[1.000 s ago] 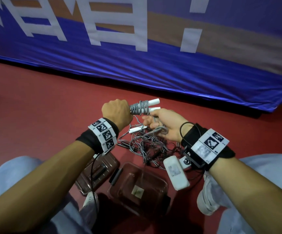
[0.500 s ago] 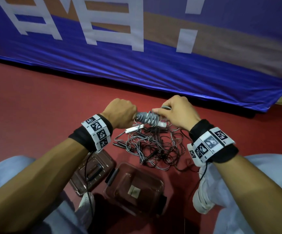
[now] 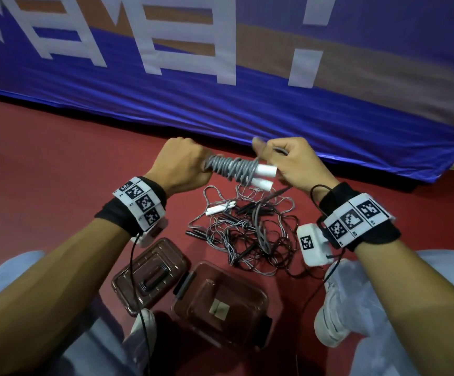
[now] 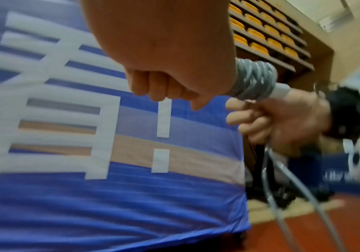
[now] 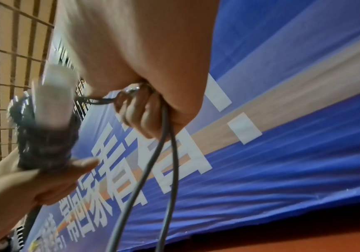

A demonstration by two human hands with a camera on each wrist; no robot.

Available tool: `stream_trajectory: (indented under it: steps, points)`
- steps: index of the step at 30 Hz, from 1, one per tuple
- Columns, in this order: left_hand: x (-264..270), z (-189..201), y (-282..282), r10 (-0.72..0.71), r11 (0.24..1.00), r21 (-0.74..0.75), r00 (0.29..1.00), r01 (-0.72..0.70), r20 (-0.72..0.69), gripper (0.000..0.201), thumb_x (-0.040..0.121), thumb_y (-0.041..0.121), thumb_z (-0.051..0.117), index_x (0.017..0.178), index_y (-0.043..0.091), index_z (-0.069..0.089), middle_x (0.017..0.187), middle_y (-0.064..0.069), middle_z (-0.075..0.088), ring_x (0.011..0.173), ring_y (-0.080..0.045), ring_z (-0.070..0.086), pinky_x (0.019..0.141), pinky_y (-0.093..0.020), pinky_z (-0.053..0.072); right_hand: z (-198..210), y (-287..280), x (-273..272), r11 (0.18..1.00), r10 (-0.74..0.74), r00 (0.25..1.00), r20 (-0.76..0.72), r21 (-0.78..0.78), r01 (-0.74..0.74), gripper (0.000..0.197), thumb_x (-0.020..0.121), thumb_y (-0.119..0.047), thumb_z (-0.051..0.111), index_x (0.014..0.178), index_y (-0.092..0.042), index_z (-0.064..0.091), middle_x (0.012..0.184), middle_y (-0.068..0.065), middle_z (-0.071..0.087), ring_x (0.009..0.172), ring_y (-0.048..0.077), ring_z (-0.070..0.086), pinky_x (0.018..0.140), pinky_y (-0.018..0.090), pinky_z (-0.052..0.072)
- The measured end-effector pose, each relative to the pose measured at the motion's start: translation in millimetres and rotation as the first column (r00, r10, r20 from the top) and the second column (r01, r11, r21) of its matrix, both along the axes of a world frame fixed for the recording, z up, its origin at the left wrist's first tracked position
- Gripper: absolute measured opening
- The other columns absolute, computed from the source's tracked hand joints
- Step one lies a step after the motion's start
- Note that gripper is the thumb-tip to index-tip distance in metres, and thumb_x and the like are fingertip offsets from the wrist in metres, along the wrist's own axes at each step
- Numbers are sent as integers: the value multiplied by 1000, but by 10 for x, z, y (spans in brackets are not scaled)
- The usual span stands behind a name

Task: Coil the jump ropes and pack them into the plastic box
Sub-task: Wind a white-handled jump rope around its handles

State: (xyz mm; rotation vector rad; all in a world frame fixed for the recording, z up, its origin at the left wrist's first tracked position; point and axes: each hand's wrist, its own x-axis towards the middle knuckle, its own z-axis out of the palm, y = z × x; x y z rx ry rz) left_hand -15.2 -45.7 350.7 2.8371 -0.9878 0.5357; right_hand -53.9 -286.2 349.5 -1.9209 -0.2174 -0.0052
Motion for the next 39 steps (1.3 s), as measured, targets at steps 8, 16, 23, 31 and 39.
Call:
stream_trajectory:
  steps: [8,16,23,31,39]
  points:
    - [-78,-31,-206,208,801,-465,904,-376,-374,38,79,22,59,51,11,36,43,6,34,42,-16,28,43,-25,22,-214,517,17,949,-111,974,-196,269,162,44,111,-26,28,68,-22,36,54,-9,31,44,5,24,40,19,21]
    - [-22,-218,-239,529,806,-48,755,-589,-387,21,84,30,55,76,11,54,67,-2,55,60,-24,55,62,-33,44,-414,588,-118,972,-146,989,-9,-186,142,51,110,-31,32,61,-16,35,54,2,33,50,18,28,54,36,20]
    - [35,-325,-244,579,814,262,761,-518,-295,27,90,38,57,83,12,57,64,0,50,63,-25,55,62,-33,44,-443,365,-130,874,-105,979,173,-454,174,52,105,-33,55,60,-10,42,54,2,34,49,18,28,49,30,24]
    - [23,-87,-149,367,904,310,907,-295,-207,18,86,26,52,73,13,53,63,0,47,60,-28,51,62,-34,42,-322,142,-107,778,-11,936,352,-584,229,35,101,-52,54,95,-21,71,121,-2,54,76,20,61,66,39,54]
    - [-27,-16,-37,193,827,555,971,-86,-138,14,84,27,50,76,16,53,79,-4,62,66,-30,56,60,-32,41,-282,175,-116,695,270,922,277,-719,12,41,93,-64,53,85,-25,48,79,-8,57,66,16,51,57,35,43]
